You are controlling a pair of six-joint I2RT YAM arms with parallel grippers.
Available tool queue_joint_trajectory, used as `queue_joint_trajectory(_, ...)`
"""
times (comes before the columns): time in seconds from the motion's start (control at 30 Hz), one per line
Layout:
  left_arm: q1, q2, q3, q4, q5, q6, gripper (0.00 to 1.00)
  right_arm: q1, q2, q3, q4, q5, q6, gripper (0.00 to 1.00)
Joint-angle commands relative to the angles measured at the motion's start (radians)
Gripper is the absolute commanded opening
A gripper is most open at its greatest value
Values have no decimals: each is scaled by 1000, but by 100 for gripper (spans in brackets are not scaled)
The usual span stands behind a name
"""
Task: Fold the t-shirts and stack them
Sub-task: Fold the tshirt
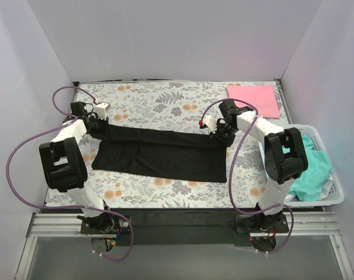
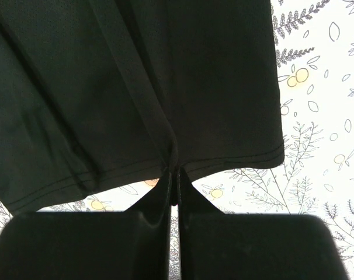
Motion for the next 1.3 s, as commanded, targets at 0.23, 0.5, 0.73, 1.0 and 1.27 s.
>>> queue_joint_trajectory(0.23,5,-2,-46,-2,-5,36,0,4,12,17,-9,16,-26,1)
queue_joint_trajectory(0.5,5,-80,-46,-26,4,28,0,4,-6,56,-17,14,-21,1)
queue_joint_trajectory(0.73,8,-56,-57,-23,-40,68,0,4,-28,2,-11,25,-38,1)
queue_joint_trajectory(1.0,8,-36,-72,-22,-71,106,0,4,-6,-15,-3,26,-44,1)
queue_joint_trajectory(1.27,10,-8,6,-135,7,125,22,7,-46,25,-35,-15,-31,54)
